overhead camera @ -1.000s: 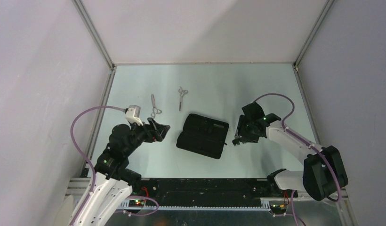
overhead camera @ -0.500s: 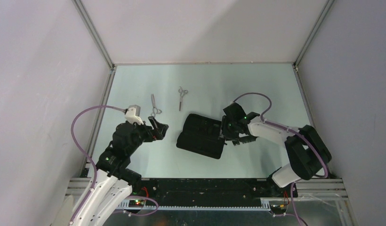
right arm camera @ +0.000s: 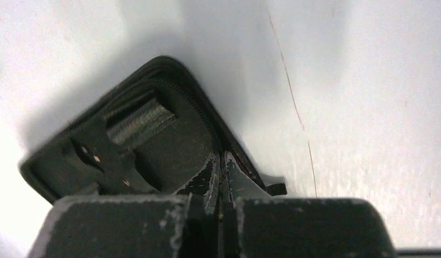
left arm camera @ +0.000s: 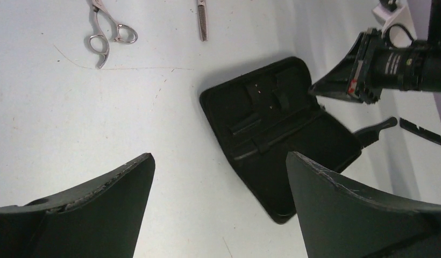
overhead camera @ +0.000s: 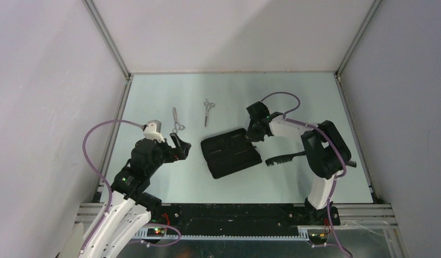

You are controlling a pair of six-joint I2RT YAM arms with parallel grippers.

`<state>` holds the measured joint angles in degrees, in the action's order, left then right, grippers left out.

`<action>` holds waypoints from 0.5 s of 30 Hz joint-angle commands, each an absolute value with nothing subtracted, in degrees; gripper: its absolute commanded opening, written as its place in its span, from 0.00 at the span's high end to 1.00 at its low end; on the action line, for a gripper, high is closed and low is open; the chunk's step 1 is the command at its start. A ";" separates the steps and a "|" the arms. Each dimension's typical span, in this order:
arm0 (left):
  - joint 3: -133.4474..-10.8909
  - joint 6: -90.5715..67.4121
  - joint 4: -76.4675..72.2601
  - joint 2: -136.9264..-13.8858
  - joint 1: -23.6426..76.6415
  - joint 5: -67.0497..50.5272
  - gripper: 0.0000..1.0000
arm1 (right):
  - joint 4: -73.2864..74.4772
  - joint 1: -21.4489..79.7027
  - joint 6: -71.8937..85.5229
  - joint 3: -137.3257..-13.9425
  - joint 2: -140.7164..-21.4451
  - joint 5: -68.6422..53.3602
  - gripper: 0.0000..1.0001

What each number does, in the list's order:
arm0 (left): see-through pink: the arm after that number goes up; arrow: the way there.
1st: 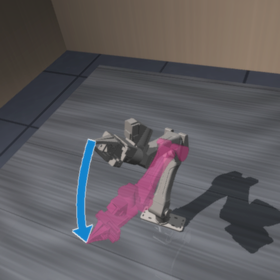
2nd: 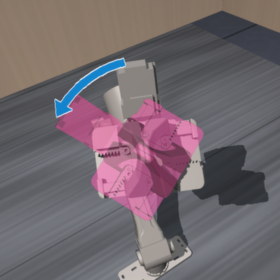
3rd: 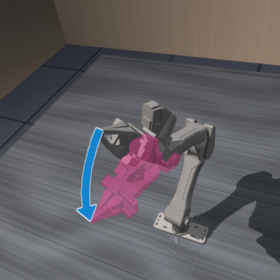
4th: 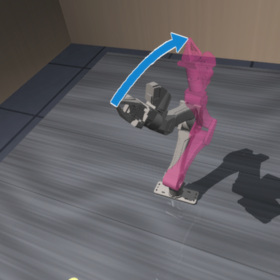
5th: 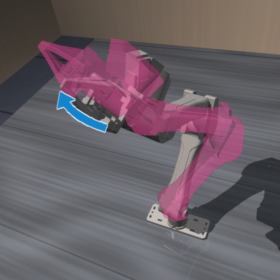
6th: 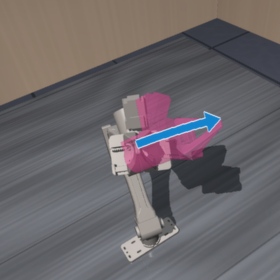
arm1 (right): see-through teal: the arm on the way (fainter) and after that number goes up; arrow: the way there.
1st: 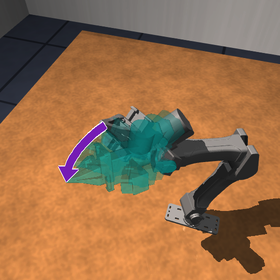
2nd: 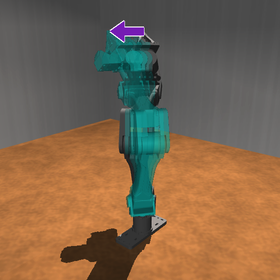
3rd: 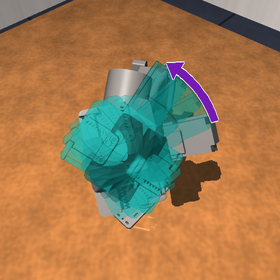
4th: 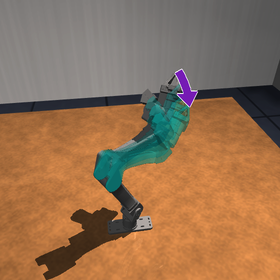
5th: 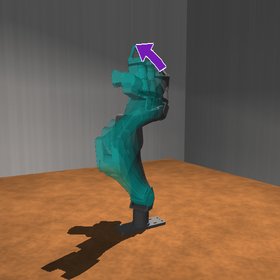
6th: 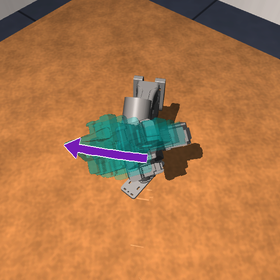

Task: Sort the hair-cutting tools
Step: Adjust the hairdressing tool bag at the center of the board.

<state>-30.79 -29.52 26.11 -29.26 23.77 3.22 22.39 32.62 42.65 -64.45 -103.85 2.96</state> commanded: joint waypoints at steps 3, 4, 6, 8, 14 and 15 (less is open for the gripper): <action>-33.34 -27.85 25.71 -30.61 23.91 5.06 0.00 | 17.87 28.58 40.39 -71.43 -109.03 5.61 1.00; -33.49 -27.84 25.63 -30.94 23.91 5.07 0.00 | 17.77 28.31 40.29 -71.70 -109.18 5.73 1.00; -33.67 -27.78 25.40 -31.43 23.94 4.96 0.00 | 17.69 27.41 41.01 -72.12 -109.41 6.14 1.00; -33.85 -27.96 25.13 -31.72 23.91 4.81 0.00 | 17.91 26.51 42.69 -72.18 -109.49 6.54 1.00; -34.58 -28.37 25.35 -31.70 23.91 5.01 0.00 | 18.62 23.93 49.58 -71.92 -109.70 9.19 1.00; -34.73 -28.34 25.67 -31.62 23.95 5.19 0.00 | 18.54 23.48 51.64 -71.82 -109.69 9.17 1.00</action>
